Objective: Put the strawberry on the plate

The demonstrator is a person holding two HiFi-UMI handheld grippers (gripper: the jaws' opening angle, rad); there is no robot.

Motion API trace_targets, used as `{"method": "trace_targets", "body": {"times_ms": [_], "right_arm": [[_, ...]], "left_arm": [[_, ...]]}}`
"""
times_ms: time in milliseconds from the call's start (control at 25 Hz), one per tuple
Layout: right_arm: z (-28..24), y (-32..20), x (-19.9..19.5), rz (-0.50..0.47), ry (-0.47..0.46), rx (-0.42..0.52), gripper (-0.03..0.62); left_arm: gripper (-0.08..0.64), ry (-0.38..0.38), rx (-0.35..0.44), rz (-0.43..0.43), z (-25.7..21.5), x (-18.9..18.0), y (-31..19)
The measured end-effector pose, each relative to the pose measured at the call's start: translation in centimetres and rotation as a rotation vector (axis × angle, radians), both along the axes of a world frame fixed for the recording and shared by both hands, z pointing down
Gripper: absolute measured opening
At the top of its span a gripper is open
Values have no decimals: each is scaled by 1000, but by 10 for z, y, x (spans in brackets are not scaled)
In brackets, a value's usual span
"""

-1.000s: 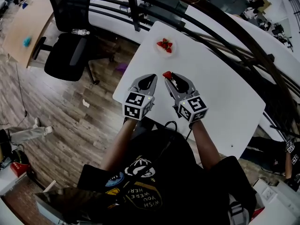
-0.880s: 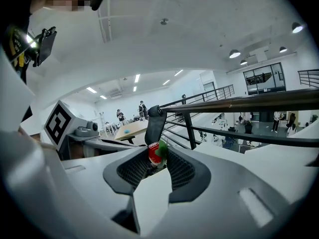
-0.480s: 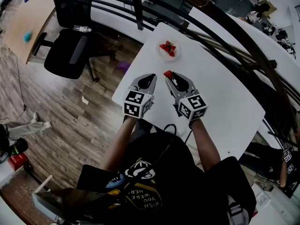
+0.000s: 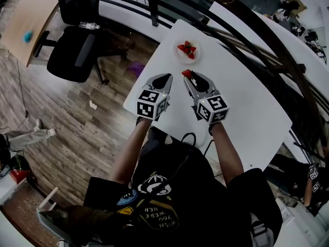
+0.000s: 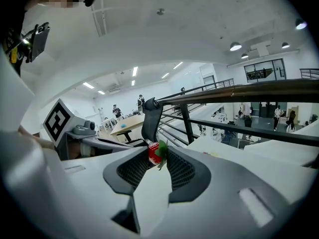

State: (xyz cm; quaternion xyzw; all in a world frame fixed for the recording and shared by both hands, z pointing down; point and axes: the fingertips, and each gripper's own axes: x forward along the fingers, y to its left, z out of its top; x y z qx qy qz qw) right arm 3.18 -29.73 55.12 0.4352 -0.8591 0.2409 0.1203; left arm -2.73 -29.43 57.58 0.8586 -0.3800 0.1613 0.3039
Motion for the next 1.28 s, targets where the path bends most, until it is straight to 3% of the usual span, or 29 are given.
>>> {"method": "trace_targets", "body": {"times_ms": [240,1280], "right_arm": [[25,-13,1,14,19,-29,118],[111,-56,6,39,62,-150,118]], "left_arm": [[0,-27,1,27,20,6,-10],[0,-61,-152,21,98,2,-37]]}}
